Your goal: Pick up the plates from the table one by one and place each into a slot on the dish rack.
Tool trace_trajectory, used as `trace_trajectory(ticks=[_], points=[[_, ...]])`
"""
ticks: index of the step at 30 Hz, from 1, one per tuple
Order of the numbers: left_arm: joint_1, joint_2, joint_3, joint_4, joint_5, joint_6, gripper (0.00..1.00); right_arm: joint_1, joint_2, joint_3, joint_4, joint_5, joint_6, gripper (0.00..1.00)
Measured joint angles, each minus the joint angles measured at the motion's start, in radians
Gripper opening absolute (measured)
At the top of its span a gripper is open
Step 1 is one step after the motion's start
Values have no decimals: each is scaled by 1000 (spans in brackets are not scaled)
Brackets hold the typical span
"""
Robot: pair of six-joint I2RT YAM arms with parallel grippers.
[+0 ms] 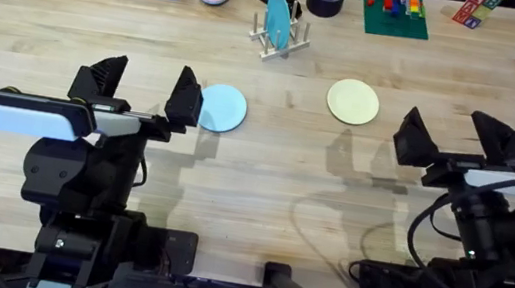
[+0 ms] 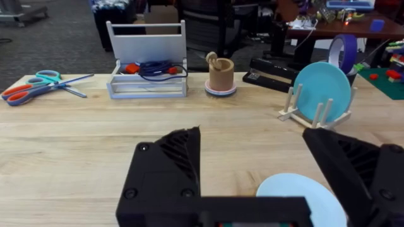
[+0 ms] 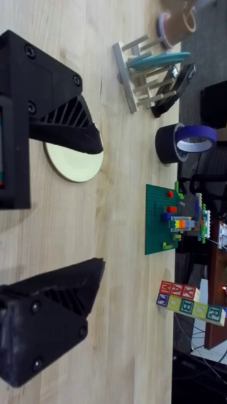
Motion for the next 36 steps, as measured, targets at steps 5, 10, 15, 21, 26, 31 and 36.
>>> trace_trajectory(ticks=[5, 10, 15, 21, 26, 31, 36], points=[[0, 0, 0, 0, 0, 0, 992, 0, 0, 0, 0, 0, 0, 993], [0, 0, 0, 0, 0, 0, 993, 0, 0, 0, 0, 0, 0, 993], [0, 0, 0, 1, 0, 0, 993, 0, 0, 0, 5, -4, 0, 994], [0, 0, 7, -5, 0, 0, 993, 0, 1, -1, 150, -14, 0, 993], [0, 0, 103, -78, 0, 0, 993, 0, 1, 11, 193, -15, 3, 993], [0, 4, 267, -227, -8, 0, 993, 0, 3, 111, 99, -15, 13, 995], [0, 81, 437, -397, -24, 0, 992, 0, 68, 295, -48, -15, 21, 995]])
